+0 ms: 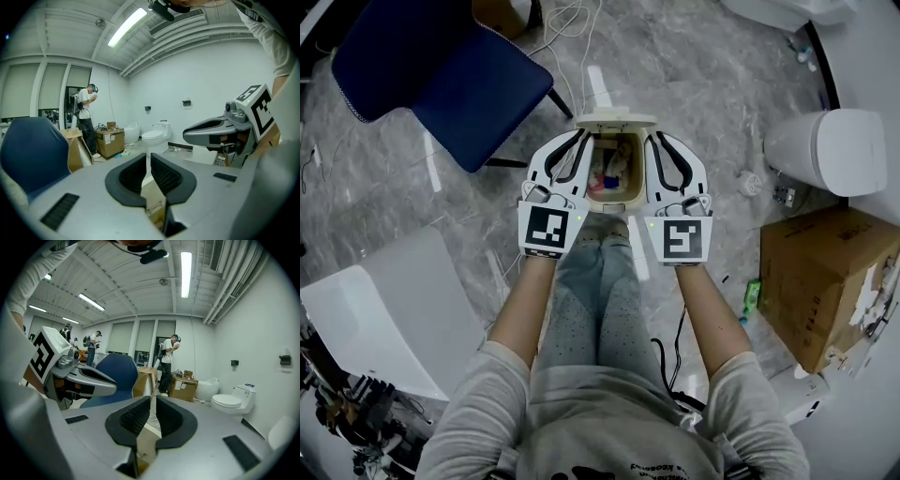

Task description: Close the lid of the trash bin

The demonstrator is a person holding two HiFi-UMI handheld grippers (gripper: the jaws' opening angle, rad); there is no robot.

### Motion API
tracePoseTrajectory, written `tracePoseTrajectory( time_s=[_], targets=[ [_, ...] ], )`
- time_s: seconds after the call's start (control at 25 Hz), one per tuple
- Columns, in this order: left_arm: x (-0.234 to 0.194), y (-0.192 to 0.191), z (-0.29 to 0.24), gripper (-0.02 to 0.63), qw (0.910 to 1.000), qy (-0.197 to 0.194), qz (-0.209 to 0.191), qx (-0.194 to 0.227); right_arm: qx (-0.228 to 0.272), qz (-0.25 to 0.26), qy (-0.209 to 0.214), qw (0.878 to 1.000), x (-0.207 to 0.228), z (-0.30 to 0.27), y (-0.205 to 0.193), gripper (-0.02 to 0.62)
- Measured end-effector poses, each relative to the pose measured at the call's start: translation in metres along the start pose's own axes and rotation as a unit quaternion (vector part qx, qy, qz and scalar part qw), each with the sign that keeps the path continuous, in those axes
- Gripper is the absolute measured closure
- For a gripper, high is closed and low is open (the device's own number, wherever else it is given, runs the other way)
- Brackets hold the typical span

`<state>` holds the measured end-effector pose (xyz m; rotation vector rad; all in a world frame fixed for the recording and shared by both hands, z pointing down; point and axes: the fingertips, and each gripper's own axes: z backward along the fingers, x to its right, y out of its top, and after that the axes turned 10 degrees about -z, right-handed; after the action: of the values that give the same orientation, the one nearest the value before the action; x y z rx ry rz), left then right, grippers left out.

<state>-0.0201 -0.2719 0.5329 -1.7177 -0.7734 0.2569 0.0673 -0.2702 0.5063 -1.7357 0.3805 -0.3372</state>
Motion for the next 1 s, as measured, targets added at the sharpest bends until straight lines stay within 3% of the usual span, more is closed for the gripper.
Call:
tracePoseTrajectory(
  time_s=[0.24,0.36,0.52,0.6,1.0],
  targets=[
    [-0.001,-0.012,-0.013,0.58,0.9999,-0.006,0.004,-0.013,-0.02,0.002,0.015,1.0,0.004,-0.011,-0.014,0.558],
    [0.001,-0.019,-0.021,0.47,0.9995,-0.018,0.019,-0.02,-0.028,-0.003,0.016,0.999,0.007,-0.015,-0.022,0.558],
    [0.0,-0.028,-0.03,0.465,0.9992,-0.023,0.016,-0.03,-0.044,-0.002,0.024,0.999,0.009,-0.022,-0.032,0.553],
    [-0.001,-0.033,-0.034,0.458,0.999,-0.026,0.014,-0.034,-0.069,-0.011,0.031,0.997,0.009,-0.024,-0.04,0.471],
    [-0.002,-0.062,-0.056,0.443,0.9966,-0.05,-0.001,-0.065,-0.134,-0.005,0.032,0.99,0.027,-0.043,-0.08,0.442]
  ],
)
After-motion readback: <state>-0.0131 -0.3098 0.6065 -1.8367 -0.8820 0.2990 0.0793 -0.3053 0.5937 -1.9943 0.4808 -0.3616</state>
